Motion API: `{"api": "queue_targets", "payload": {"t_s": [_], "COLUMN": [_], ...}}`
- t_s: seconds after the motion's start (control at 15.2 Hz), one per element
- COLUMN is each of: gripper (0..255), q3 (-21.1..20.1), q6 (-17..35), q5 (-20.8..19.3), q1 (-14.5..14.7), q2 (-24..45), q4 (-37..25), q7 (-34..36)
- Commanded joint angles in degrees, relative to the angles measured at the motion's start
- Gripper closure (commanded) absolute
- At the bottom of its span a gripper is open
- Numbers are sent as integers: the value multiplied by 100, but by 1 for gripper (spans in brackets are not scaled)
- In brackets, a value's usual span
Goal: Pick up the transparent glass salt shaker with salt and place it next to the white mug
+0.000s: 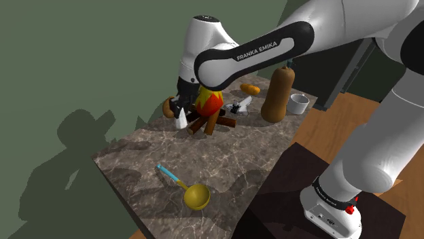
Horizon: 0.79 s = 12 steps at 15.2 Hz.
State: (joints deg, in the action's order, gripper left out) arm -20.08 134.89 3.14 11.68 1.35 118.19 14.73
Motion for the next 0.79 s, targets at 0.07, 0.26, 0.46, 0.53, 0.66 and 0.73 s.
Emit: {"api": "queue_targets", "payload": {"t_s": [0.07,0.26,0.46,0.53,0.66,0.73], "gripper": [255,255,255,255,255,255], "q3": [3,8,14,16,19,20], "q6": [-222,-446,-671,-747,-897,-910], "q5": [35,58,75,79,86,87], "q1": [-6,-11,-16,-17,-20,-21], "q2": [-94,-166,-226,-244,-275,-279], "q4": [-131,-287,-455,-513,-634,-643], "q7": [-15,-23,-27,-27,-27,-27]}}
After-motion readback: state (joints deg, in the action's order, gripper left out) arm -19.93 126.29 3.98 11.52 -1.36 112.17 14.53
